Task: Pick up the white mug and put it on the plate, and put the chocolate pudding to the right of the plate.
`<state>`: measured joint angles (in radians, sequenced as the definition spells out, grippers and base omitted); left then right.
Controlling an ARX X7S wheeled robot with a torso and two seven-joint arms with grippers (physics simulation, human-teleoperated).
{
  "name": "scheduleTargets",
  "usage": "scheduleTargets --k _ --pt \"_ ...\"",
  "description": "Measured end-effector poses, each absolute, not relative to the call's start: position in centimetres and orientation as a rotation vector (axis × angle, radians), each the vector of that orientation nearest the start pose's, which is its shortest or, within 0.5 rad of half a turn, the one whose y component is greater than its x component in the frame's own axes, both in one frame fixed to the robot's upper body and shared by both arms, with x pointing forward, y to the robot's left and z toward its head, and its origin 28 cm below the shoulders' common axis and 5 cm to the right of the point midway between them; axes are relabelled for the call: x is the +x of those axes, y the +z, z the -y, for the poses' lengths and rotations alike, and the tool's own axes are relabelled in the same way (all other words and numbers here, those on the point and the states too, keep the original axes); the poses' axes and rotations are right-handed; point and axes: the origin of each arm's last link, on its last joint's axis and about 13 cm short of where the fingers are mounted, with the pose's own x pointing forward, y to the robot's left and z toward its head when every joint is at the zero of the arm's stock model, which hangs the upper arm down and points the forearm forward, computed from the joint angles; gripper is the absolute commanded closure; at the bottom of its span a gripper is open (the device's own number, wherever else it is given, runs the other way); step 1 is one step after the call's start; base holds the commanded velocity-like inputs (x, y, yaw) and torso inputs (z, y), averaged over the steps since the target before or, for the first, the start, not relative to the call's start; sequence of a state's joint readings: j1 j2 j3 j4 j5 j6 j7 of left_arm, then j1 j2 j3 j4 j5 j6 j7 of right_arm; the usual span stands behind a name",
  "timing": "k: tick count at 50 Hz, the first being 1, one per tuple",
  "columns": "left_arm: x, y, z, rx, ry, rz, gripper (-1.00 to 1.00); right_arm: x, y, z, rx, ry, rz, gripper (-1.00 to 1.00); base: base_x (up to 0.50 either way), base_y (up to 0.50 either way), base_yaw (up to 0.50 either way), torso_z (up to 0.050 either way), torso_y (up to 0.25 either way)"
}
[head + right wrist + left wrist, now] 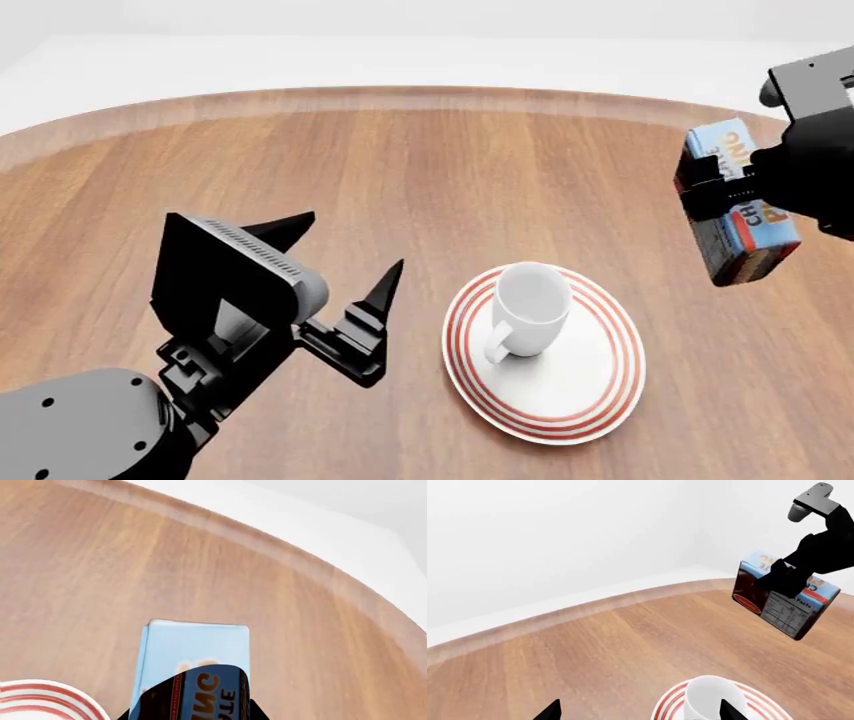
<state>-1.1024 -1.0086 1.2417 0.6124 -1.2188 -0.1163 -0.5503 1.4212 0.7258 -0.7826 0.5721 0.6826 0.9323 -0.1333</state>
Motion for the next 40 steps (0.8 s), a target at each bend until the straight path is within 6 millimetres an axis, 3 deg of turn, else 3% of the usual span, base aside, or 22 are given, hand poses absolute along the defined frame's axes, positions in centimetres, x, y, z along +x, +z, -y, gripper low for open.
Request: scheduleTargets --k 12,40 --pt "21.6 20.6 -21.9 0.101 -0.56 0.053 -1.0 34.9 25.1 28.0 -0.146 -0.105 -0.432 1.0 0.0 0.0 0.0 0.0 0.0" --pt "21.6 20.3 -21.8 0.1 -0.56 0.047 -1.0 33.4 20.8 29.6 -0.082 -0.162 -0.516 1.0 0.0 0.0 0.0 0.0 0.0"
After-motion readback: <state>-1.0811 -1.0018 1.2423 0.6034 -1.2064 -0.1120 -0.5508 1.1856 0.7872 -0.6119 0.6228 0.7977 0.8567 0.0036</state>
